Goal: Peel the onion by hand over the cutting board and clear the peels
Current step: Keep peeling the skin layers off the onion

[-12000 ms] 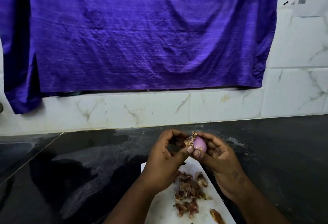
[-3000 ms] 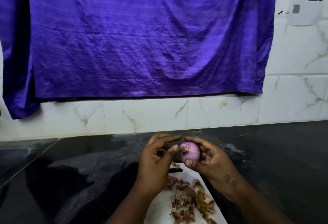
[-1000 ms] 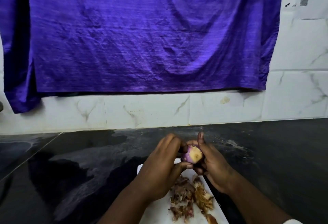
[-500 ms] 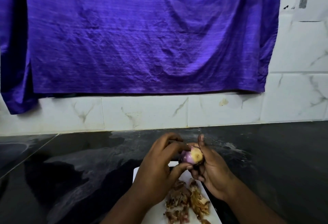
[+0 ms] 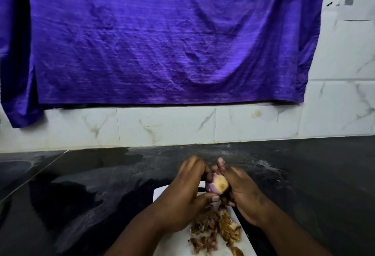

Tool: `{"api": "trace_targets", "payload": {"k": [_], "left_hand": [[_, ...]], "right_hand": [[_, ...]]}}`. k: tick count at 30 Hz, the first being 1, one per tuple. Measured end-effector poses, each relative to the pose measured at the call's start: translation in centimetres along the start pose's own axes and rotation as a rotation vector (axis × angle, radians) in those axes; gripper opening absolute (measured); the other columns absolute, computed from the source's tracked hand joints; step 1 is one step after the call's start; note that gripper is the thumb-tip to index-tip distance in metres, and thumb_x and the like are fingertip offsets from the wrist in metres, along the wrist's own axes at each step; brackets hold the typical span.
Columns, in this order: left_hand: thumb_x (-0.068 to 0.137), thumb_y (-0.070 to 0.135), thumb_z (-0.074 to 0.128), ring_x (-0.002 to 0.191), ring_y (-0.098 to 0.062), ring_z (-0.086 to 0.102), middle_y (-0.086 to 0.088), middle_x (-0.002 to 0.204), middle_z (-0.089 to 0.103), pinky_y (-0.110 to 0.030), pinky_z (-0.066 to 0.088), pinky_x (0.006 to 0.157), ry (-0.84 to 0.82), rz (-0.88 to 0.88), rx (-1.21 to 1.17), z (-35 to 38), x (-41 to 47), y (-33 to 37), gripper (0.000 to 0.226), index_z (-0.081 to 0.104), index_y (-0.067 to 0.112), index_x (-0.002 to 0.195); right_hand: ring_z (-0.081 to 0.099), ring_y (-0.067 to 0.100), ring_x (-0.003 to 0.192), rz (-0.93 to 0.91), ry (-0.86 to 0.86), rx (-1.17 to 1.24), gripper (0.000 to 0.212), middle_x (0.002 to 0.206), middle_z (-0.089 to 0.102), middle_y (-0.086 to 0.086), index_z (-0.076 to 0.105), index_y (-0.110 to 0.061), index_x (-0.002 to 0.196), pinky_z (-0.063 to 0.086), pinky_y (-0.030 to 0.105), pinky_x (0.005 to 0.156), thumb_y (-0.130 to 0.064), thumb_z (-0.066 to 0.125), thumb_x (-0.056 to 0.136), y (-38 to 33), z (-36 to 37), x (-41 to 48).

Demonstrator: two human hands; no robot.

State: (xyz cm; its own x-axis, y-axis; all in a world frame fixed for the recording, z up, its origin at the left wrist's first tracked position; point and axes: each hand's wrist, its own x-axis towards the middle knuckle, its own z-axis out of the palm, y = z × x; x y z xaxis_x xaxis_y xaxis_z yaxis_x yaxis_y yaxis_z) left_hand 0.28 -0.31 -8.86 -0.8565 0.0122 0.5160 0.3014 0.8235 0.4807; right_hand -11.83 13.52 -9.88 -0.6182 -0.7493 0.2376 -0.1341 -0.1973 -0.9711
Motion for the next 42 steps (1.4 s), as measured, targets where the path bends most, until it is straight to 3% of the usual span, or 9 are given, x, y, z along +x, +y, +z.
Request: {"api": "trace_targets", "payload": {"k": [8, 12, 15, 20, 25, 28, 33, 36, 42], "left_hand": [[0.099, 0.035, 0.068, 0.106, -0.007, 0.045, 0.018, 0.108, 0.041, -0.015, 0.041, 0.081, 0.135, -0.012, 0.047, 0.1, 0.1, -0.2, 0.025, 0.045, 0.03, 0.103], [0.09, 0.055, 0.073, 0.114, 0.011, 0.049, 0.03, 0.124, 0.047, -0.006, 0.043, 0.086, 0.223, -0.088, -0.005, 0.2, 0.0, -0.1, 0.052, 0.044, 0.042, 0.13], [0.082, 0.062, 0.077, 0.105, 0.01, 0.056, 0.025, 0.116, 0.055, -0.011, 0.047, 0.08, 0.246, -0.174, -0.079, 0.7, 0.0, 0.2, 0.049, 0.048, 0.046, 0.118], [0.072, 0.066, 0.082, 0.096, 0.003, 0.055, 0.02, 0.104, 0.053, -0.012, 0.039, 0.066, 0.288, -0.214, 0.042, 0.8, 0.1, 0.1, 0.05, 0.05, 0.04, 0.102], [0.086, 0.052, 0.079, 0.1, 0.007, 0.056, 0.025, 0.112, 0.054, -0.011, 0.047, 0.077, 0.294, -0.18, 0.077, 0.6, 0.1, -0.5, 0.043, 0.053, 0.045, 0.12], [0.093, 0.036, 0.077, 0.107, 0.004, 0.065, 0.025, 0.125, 0.061, -0.024, 0.06, 0.088, 0.269, -0.226, -0.1, 0.9, 0.1, -1.1, 0.052, 0.051, 0.047, 0.137], [0.104, 0.016, 0.062, 0.109, 0.007, 0.066, 0.015, 0.124, 0.067, -0.01, 0.055, 0.08, 0.27, -0.25, -0.26, 0.9, 0.1, -0.9, 0.033, 0.051, 0.032, 0.13], [0.108, 0.018, 0.054, 0.116, 0.0, 0.066, 0.01, 0.132, 0.065, -0.024, 0.06, 0.092, 0.265, -0.234, -0.347, 1.0, 0.1, -1.2, 0.032, 0.054, 0.033, 0.136], [0.109, 0.039, 0.047, 0.131, -0.002, 0.054, 0.028, 0.135, 0.057, -0.041, 0.05, 0.111, 0.26, -0.215, -0.234, 1.4, 0.2, -2.4, 0.035, 0.053, 0.044, 0.142]], "right_hand": [[0.044, 0.014, 0.043, 0.048, 0.103, 0.166, 0.058, 0.062, 0.056, 0.014, 0.073, -0.004, 0.092, 0.03, 0.021, 0.038, -0.058, 0.049, 0.093, -0.1, -0.4, 0.2], [0.066, 0.023, 0.07, 0.01, 0.061, 0.408, 0.055, 0.096, 0.07, 0.021, 0.066, 0.001, 0.116, 0.051, 0.028, 0.052, -0.045, 0.056, 0.088, 0.1, -0.1, 0.4], [0.074, 0.031, 0.094, -0.008, 0.04, 0.498, 0.053, 0.121, 0.068, 0.026, 0.057, -0.001, 0.122, 0.063, 0.035, 0.07, -0.031, 0.072, 0.08, 0.1, 0.0, 0.5], [0.064, 0.022, 0.075, -0.008, 0.029, 0.476, 0.034, 0.11, 0.064, 0.022, 0.053, -0.008, 0.117, 0.054, 0.024, 0.051, -0.016, 0.064, 0.087, 0.4, 0.6, 0.2], [0.071, 0.032, 0.095, -0.095, 0.066, 0.337, 0.032, 0.114, 0.072, 0.017, 0.057, -0.006, 0.116, 0.061, 0.036, 0.078, -0.012, 0.068, 0.086, 0.5, 0.6, 0.6], [0.072, 0.039, 0.099, -0.142, 0.151, 0.197, 0.021, 0.109, 0.073, 0.021, 0.066, -0.004, 0.108, 0.059, 0.046, 0.086, -0.007, 0.069, 0.087, 0.3, -0.2, 0.9], [0.073, 0.042, 0.093, -0.154, 0.267, 0.039, 0.009, 0.095, 0.076, 0.019, 0.07, -0.004, 0.096, 0.06, 0.049, 0.084, 0.003, 0.068, 0.09, 0.5, -1.0, 1.2], [0.073, 0.04, 0.09, -0.159, 0.253, -0.029, 0.012, 0.094, 0.076, 0.016, 0.069, -0.005, 0.098, 0.062, 0.043, 0.078, -0.001, 0.074, 0.088, 0.8, -1.0, 1.3], [0.076, 0.019, 0.096, -0.221, 0.259, -0.208, 0.025, 0.102, 0.08, 0.0, 0.075, -0.019, 0.108, 0.062, 0.037, 0.086, -0.006, 0.077, 0.087, 1.5, -0.9, 1.5]]}}
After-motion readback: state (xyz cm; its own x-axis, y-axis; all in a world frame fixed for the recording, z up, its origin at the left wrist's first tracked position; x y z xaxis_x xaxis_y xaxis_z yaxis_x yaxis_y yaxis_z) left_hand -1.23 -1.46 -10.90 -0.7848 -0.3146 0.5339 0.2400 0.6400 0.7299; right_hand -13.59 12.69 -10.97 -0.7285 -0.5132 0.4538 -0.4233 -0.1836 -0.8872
